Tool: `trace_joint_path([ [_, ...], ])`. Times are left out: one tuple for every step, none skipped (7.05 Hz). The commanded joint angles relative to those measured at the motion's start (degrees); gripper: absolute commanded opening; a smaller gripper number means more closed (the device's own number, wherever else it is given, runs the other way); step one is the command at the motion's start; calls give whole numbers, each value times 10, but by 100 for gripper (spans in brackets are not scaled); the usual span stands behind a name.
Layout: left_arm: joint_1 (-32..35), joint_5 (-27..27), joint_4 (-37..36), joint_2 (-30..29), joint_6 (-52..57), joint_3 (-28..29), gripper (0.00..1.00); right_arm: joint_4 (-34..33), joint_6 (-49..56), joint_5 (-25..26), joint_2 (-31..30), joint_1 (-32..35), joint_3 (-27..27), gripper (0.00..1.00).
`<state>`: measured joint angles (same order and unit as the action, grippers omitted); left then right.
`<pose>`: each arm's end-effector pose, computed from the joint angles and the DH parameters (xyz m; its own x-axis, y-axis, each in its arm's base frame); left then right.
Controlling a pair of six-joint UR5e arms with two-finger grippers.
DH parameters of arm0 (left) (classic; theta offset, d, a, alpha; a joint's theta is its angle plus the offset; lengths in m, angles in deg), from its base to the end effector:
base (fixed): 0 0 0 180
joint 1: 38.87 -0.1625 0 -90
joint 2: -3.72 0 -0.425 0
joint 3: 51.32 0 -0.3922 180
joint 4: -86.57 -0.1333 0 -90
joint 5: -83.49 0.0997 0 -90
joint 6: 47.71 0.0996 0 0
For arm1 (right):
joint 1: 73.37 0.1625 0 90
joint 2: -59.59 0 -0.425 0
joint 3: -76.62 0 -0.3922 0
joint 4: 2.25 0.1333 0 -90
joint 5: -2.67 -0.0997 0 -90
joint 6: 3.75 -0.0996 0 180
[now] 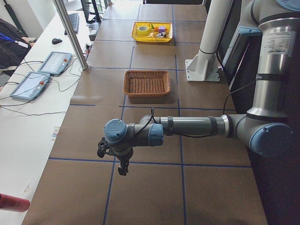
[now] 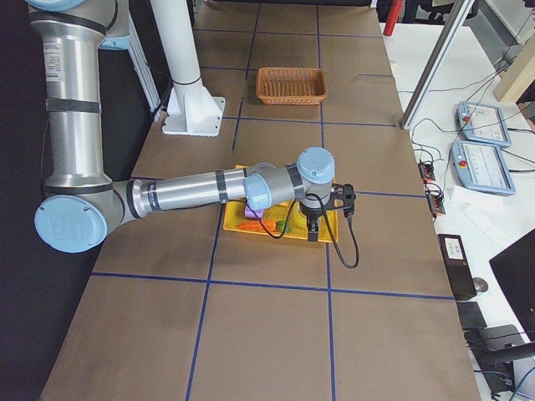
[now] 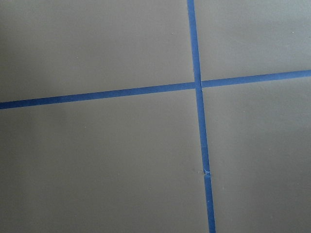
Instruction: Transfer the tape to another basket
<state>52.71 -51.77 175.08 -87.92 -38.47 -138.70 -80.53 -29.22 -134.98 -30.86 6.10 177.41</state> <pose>-0.0763 -0.4990 0.6684 0.6981 0.1110 -0.7074 -0.0857 0.9938 0.0714 -0.0327 -0.5026 0.5418 0.6250 0.0343 0.7799 -0.1101 0.9929 0.0445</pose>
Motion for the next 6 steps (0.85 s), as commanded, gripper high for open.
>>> trace_joint_path([
  [0, 0, 0, 0, 0, -5, 100, 97, -125, 56, 0, -94, -2, 100],
  [0, 0, 0, 0, 0, -5, 100, 105, -153, 82, 1, -132, -4, 100],
  [0, 0, 0, 1, 0, -5, 100, 105, -157, 115, 2, -157, -4, 100],
  [0, 0, 0, 1, 0, -4, 100, 104, -161, 121, 16, -170, -15, 100],
  [0, -1, 0, 0, 0, -5, 100, 104, -161, 121, 31, -172, -38, 100],
  [0, -1, 1, 1, 0, -6, 100, 104, -160, 121, 48, -184, -72, 100],
])
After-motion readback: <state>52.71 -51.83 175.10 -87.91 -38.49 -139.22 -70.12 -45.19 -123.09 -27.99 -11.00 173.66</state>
